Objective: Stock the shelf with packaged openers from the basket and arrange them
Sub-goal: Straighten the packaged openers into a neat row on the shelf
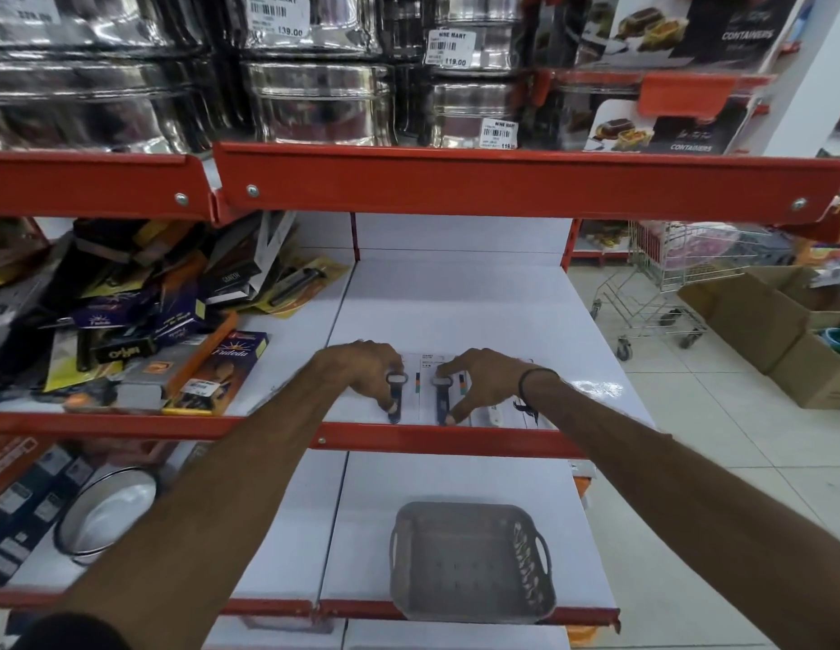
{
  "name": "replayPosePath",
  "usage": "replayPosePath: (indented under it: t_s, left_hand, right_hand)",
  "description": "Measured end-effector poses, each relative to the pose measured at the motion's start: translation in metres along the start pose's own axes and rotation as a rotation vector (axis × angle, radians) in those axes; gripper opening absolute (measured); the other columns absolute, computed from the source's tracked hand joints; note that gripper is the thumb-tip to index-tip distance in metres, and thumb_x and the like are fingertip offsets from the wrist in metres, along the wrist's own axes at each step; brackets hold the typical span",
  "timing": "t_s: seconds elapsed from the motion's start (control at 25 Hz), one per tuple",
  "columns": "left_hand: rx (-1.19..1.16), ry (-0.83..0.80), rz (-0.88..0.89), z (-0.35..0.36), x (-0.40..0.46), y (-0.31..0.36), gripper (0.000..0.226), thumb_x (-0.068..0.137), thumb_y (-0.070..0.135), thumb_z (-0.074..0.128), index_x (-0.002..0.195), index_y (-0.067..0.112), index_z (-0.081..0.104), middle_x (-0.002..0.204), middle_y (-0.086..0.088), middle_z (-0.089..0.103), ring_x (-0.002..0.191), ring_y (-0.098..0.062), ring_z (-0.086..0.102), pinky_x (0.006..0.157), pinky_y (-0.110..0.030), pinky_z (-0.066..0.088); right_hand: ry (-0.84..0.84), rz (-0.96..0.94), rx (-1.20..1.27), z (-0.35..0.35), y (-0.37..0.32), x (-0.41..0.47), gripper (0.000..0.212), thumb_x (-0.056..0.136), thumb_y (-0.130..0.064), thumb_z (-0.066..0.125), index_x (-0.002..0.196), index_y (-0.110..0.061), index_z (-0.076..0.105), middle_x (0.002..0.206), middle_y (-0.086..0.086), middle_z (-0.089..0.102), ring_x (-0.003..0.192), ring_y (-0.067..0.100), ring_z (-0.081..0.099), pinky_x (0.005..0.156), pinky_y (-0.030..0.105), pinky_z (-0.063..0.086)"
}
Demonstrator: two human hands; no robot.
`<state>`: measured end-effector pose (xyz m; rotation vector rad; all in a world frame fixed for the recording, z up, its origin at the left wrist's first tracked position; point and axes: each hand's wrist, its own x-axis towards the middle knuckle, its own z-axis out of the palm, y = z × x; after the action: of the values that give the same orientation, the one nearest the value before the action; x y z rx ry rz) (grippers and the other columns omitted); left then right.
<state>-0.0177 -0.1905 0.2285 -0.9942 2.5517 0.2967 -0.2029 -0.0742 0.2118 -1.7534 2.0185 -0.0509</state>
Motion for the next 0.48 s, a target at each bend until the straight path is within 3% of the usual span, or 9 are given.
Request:
replayPosePath:
  t_s: [0.28, 0.48]
  left_hand:
    - [0.094, -0.043, -0.021, -0.006, 0.008, 0.013, 0.086, 0.074, 0.043, 0.082, 0.146, 0.018, 0.041, 0.148, -0.006, 0.048, 0.128, -0.028, 0.05, 0.101, -0.037, 0.046]
    - [0.088, -0.07, -0.037, -0.013, 0.014, 0.022, 0.079, 0.087, 0.05, 0.068, 0.15, 0.015, 0.037, 0.155, -0.008, 0.042, 0.136, -0.028, 0.046, 0.113, -0.042, 0.042]
  right_hand:
    - [0.013, -0.009, 0.013, -0.002, -0.002, 0.0, 0.09, 0.062, -0.052, 0.088, 0.141, -0.028, 0.052, 0.154, -0.002, 0.042, 0.138, 0.023, 0.041, 0.114, 0.039, 0.035]
    - [0.02, 0.002, 0.033, -0.014, 0.008, -0.01, 0.105, 0.062, -0.053, 0.087, 0.151, -0.032, 0.036, 0.162, 0.0, 0.028, 0.149, 0.024, 0.025, 0.121, 0.043, 0.02]
